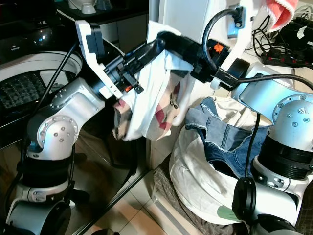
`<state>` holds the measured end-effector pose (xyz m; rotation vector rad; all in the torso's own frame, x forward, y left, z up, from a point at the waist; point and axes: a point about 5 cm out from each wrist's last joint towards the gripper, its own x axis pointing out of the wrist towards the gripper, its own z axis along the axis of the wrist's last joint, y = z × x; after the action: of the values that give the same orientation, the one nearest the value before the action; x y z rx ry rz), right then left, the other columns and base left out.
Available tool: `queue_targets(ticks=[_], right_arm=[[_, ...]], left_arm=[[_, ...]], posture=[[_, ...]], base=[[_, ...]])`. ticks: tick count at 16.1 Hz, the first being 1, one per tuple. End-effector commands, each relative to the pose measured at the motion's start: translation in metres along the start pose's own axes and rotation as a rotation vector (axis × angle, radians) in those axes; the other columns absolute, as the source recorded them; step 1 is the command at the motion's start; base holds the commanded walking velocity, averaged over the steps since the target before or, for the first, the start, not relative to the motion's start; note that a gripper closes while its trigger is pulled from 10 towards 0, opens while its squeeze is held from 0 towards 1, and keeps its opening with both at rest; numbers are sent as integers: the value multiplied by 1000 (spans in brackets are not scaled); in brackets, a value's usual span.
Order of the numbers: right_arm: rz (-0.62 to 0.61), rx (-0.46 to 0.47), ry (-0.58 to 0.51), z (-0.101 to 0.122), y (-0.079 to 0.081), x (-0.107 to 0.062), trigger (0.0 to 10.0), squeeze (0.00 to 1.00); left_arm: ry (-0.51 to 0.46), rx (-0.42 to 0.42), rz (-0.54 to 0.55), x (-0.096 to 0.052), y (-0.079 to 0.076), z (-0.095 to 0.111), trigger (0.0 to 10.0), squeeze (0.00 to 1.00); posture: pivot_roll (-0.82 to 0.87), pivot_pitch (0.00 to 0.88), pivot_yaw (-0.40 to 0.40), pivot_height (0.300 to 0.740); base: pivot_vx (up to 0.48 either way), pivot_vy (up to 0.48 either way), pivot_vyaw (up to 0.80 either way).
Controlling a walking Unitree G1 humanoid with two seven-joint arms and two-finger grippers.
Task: Clothes washing
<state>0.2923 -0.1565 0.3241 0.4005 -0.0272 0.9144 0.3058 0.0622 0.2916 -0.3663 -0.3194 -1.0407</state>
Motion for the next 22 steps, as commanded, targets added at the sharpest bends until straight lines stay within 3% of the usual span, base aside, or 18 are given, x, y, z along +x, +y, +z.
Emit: queue_targets(ticks=[1, 4, 10, 12, 13, 17, 22], right_arm=[[55, -66, -48, 10, 11, -5, 10000, 0], [30, -78, -51, 8, 8, -8, 10000, 0], [49, -80, -64, 8, 9, -7, 10000, 0], [76, -85, -69, 8, 11, -9, 10000, 0], [81, -87, -68, 7, 11, -10, 10000, 0], [111, -83, -80, 6, 14, -9, 10000, 0], [145, -63, -95, 5, 16, -10, 10000, 0]], left_arm=[[-8, 2, 139, -12, 23, 6, 0, 0], [-33, 10, 141, -14, 29, 16, 0, 0], [37, -8, -28, -10, 5, 5, 0, 0], [9, 9, 55, -11, 15, 8, 0, 0], [7, 1, 45, -11, 15, 10, 0, 0], [98, -32, -147, -15, -8, 0, 0, 0], [100, -37, -163, -14, -10, 1, 0, 0]], posture=[[-37, 0, -18, 740], [-37, 0, -13, 740], [-37, 0, -14, 740], [-37, 0, -14, 740], [-37, 0, -14, 740], [-36, 0, -14, 740], [-35, 0, -15, 740]], base=[[0, 0, 0], [0, 0, 0], [0, 0, 0], [0, 0, 0], [0, 0, 0], [0, 0, 0], [0, 0, 0]])
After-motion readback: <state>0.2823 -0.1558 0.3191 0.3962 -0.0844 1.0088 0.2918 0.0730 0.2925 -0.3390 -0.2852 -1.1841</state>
